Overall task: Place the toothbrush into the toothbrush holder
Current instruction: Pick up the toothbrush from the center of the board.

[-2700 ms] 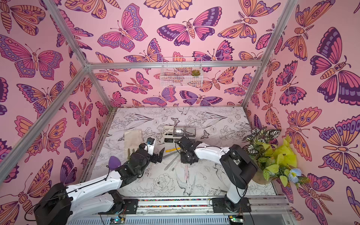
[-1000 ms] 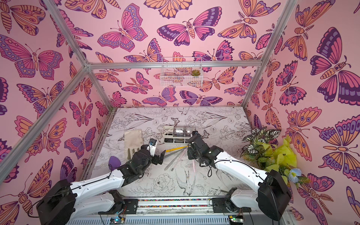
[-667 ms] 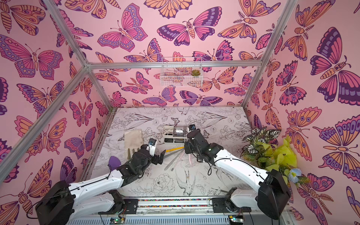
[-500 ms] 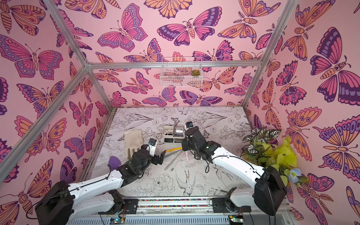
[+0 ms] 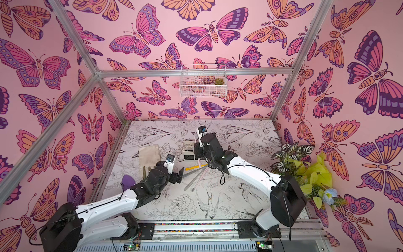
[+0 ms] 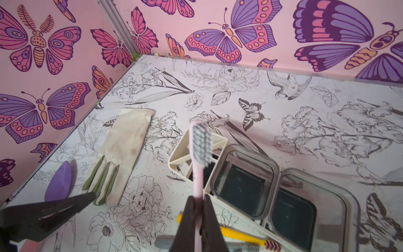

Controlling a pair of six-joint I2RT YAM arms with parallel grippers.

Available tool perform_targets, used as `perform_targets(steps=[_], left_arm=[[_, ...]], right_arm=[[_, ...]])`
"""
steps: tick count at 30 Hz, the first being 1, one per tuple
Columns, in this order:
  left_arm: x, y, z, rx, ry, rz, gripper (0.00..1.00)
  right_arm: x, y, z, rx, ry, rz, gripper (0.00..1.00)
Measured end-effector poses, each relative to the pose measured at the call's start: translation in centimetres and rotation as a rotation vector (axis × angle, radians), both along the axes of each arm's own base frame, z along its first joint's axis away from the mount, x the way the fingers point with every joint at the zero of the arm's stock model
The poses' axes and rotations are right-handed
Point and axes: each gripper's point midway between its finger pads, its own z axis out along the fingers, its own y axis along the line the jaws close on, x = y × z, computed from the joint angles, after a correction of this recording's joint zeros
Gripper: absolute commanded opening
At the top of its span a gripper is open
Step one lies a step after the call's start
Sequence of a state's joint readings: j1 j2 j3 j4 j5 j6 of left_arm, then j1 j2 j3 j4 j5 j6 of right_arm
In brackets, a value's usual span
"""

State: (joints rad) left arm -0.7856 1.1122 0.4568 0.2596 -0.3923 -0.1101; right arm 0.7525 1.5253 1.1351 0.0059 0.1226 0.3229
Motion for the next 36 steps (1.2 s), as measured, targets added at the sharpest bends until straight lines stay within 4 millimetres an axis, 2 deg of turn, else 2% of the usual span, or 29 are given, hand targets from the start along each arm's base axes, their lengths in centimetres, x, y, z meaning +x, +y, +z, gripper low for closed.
perform_targets(steps=[6, 11, 16, 20, 24, 30, 36], left_arm=[[0.0, -0.5, 0.4, -0.011, 0.019, -0.043, 1.00], [-0.4, -1.0, 3.4, -0.080, -0.031, -0.118, 1.00], [-1.7, -2.4, 5.6, -0.150, -0.064, -0.236, 1.00], [-2.7, -4.2, 4.9, -0.167, -0.015, -0.344, 1.00], [-2.9, -5.6, 4.3, -0.176, 0.026, -0.405, 1.00], [-2.7, -6.3, 3.7, -0.187, 0.049, -0.421, 1.00], [-2.0, -6.4, 4.5, -0.201, 0.012, -0.403, 0.98]], right_arm=[[0.4, 2.1, 0.8, 0.061, -0.019, 0.093, 0.00], [0.9, 2.5, 2.4, 0.185, -0.030, 0.155, 0.00], [0.3, 2.6, 1.4, 0.222, -0.006, 0.197, 0.00], [-0.8, 2.9, 1.0, 0.253, 0.008, 0.245, 0.00], [-1.5, 3.1, 2.1, 0.296, -0.001, 0.277, 0.00], [-2.5, 3.6, 4.6, 0.392, -0.022, 0.323, 0.00], [-3.1, 3.8, 4.6, 0.433, 0.007, 0.347, 0.00]])
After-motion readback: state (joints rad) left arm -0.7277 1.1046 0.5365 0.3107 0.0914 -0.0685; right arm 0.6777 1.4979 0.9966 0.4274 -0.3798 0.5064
